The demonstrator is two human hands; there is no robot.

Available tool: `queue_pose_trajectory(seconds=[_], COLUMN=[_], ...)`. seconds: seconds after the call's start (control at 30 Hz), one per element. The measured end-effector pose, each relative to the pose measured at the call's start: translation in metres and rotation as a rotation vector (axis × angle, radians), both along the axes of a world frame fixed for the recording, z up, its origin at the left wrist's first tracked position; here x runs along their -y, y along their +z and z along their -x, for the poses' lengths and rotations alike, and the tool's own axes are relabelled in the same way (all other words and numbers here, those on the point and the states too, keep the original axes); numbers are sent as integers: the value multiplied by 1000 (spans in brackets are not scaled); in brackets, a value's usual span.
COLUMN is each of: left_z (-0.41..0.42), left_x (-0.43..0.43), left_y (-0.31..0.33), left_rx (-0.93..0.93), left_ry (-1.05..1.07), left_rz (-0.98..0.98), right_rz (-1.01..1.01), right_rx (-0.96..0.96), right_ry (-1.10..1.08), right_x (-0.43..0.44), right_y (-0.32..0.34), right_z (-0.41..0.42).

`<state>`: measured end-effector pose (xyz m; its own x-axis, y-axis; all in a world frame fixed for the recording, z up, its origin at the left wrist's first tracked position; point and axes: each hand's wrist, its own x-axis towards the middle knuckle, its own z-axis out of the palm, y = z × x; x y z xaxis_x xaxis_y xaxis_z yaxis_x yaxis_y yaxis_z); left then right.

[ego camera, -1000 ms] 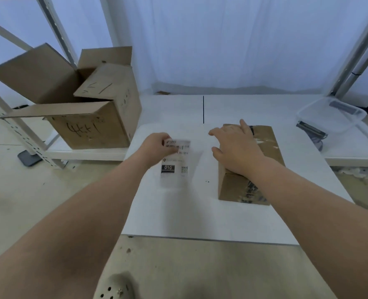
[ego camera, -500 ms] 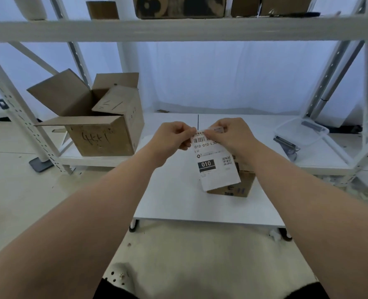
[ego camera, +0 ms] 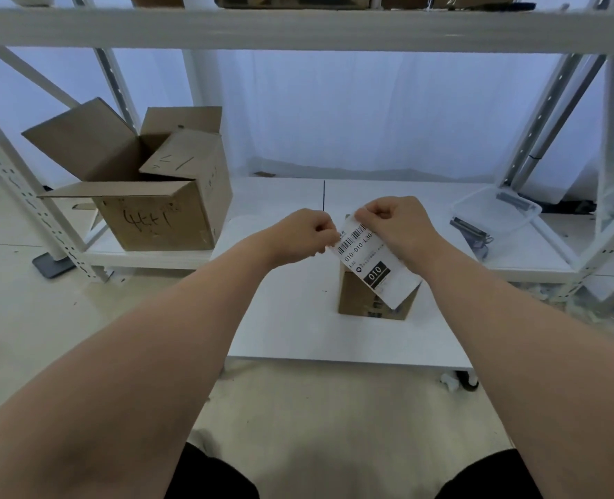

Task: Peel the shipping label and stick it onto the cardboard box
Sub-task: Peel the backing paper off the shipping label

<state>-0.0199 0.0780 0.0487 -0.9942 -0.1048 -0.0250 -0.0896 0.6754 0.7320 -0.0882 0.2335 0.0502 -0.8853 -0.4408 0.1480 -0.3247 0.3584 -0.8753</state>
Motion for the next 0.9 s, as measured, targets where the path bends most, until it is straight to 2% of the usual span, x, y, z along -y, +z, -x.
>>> queue_pose_trajectory(seconds=[0.23, 0.27, 0.33, 0.4, 0.43, 0.5, 0.6, 0.67, 0.73, 0.9], left_z=[3, 3, 4, 3, 1, 0, -1, -2, -4, -11], left_x=[3, 4, 9, 15, 18, 21, 19, 18, 20, 23], left_y=[4, 5, 4, 2, 1, 1, 3, 4, 3, 4], left_rx=[-7, 2, 4, -42, -79, -150, -192, -177, -149, -49], left_ry=[29, 50, 127, 239, 287, 324, 278, 237, 194, 85], left_rz=[-133, -128, -84, -85, -124, -239, -447, -633, -720, -688], right_rz=[37, 2, -216, -266, -190, 22, 235, 300, 320, 287], right_rx=[-11, -47, -254, -367, -316, -69, 190, 245, 277, 290], right_ry=[-63, -107, -223, -211, -144, 32, 178, 189, 196, 173], right_x=[9, 11, 14, 17, 20, 24, 31, 33, 33, 25], right_y=[-5, -6, -5, 0, 2, 6, 6, 5, 3, 0], right_z=[5, 7, 10, 10, 9, 1, -9, -11, -10, -7])
